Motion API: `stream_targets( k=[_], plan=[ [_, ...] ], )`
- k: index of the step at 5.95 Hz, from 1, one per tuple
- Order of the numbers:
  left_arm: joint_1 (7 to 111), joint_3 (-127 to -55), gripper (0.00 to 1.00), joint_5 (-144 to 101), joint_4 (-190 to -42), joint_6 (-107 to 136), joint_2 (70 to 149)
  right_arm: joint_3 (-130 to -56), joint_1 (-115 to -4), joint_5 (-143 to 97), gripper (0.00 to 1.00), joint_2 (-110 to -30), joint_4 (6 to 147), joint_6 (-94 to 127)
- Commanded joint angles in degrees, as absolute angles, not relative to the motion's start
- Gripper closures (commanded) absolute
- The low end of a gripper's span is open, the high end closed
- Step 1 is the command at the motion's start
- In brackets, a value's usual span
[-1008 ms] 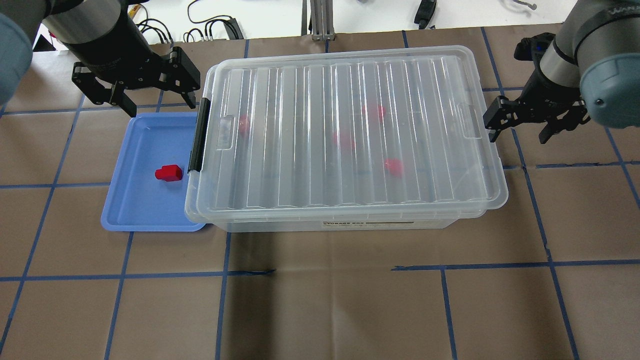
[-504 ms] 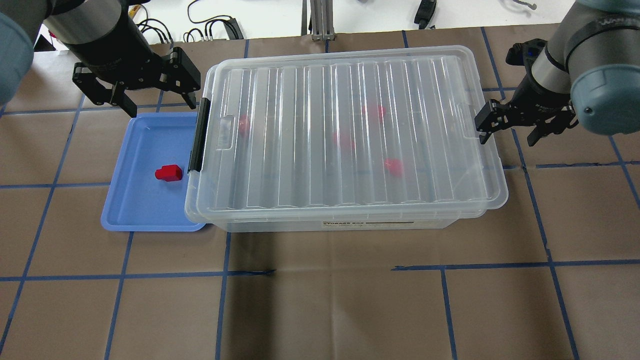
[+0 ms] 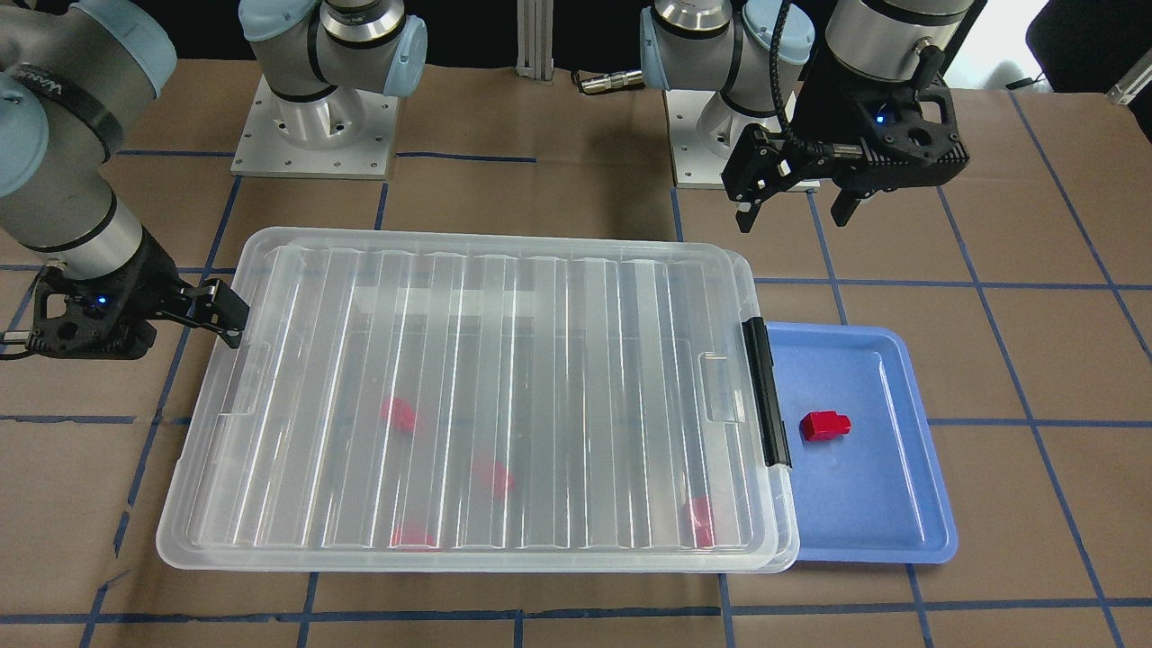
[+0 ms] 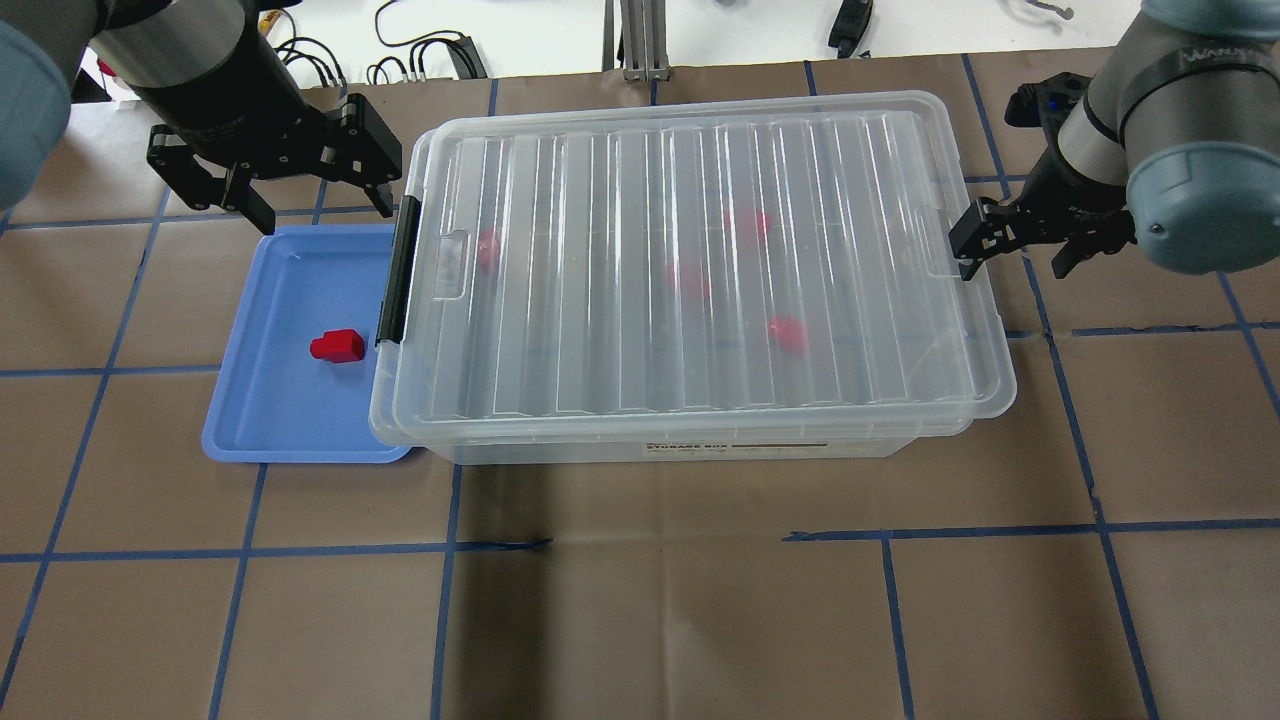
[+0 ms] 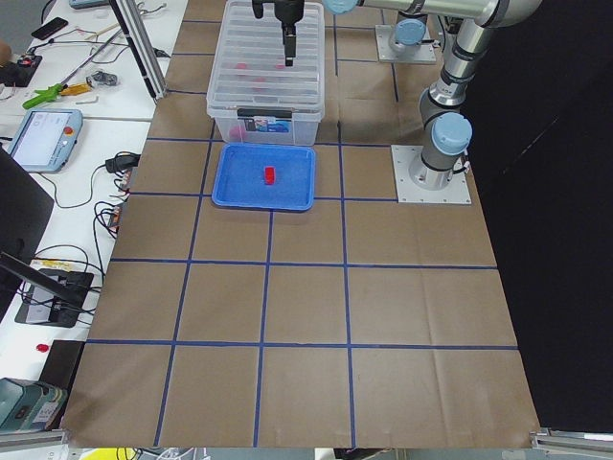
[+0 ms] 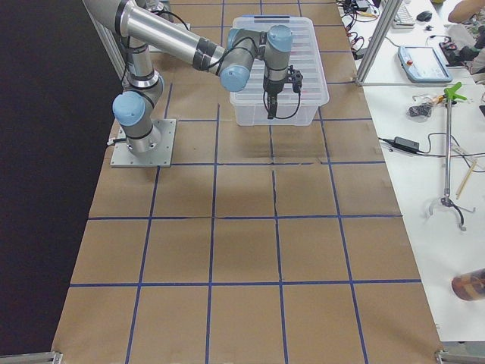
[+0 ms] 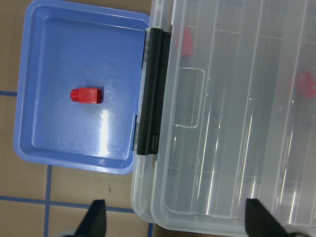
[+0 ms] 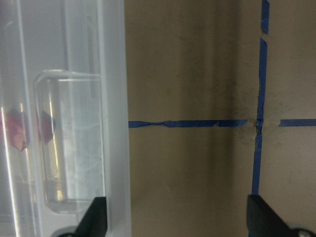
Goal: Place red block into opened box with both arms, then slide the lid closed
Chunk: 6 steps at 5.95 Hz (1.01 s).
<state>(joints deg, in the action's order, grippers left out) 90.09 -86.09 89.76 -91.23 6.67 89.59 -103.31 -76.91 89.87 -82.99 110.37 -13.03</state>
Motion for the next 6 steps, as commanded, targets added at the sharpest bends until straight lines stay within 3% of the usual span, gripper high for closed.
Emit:
stream_targets(
  k=[1, 6],
  plan=[
    [90.1, -86.1, 0.02, 89.7, -91.2, 6.7, 89.6, -103.3, -76.2, 92.8, 0.0, -82.9, 110.8, -16.4],
    [90.1, -86.2, 0.02, 89.6, -91.2, 6.3, 89.4, -103.4, -69.5, 96.1, 0.0, -82.8, 112.5, -23.7]
  ],
)
